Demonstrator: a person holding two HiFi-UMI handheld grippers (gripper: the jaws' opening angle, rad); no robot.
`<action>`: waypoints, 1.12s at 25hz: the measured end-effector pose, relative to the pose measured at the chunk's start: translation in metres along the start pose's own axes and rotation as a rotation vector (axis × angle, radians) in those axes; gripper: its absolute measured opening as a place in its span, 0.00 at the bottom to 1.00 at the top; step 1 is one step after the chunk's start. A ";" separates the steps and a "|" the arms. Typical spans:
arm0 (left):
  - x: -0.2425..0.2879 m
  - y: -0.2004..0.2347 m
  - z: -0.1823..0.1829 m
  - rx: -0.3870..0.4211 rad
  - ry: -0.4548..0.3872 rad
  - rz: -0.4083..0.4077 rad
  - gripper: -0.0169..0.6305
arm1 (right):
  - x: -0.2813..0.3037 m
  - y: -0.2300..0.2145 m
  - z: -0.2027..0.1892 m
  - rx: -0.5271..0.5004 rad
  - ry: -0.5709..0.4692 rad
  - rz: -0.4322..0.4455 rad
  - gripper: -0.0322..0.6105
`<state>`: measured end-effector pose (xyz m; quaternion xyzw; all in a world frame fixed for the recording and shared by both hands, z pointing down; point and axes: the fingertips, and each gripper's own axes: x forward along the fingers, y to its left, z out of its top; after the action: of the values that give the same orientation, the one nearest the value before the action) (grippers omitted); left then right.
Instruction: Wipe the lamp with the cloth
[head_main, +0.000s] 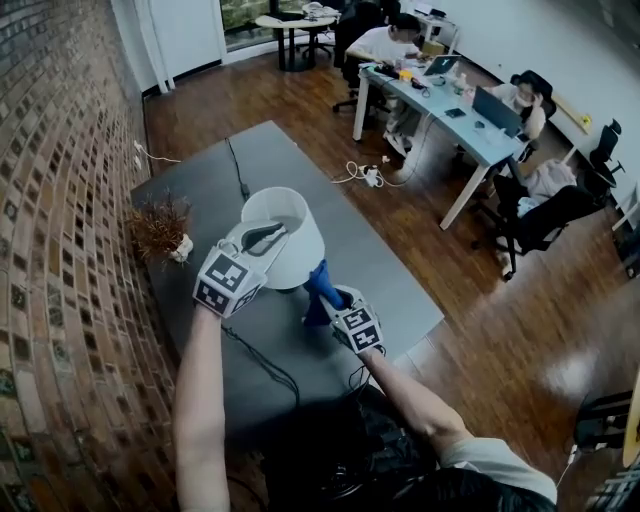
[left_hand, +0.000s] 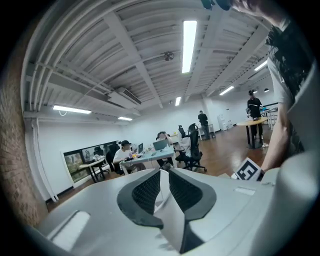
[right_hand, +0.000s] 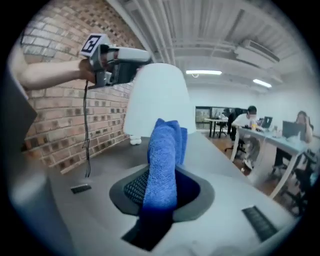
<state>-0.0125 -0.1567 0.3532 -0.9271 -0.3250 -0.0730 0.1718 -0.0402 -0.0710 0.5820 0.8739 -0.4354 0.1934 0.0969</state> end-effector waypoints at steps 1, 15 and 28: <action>0.000 -0.003 0.001 0.018 0.017 -0.003 0.12 | -0.005 -0.012 -0.001 0.054 -0.002 0.002 0.19; 0.051 -0.032 0.004 0.259 0.463 0.436 0.16 | 0.008 -0.063 0.181 0.233 -0.224 0.632 0.19; 0.064 -0.032 0.000 0.284 0.455 0.518 0.18 | 0.047 -0.110 0.234 0.198 -0.206 0.846 0.19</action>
<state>0.0173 -0.0960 0.3780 -0.9056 -0.0399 -0.1855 0.3793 0.1324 -0.1182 0.3903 0.6385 -0.7414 0.1690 -0.1188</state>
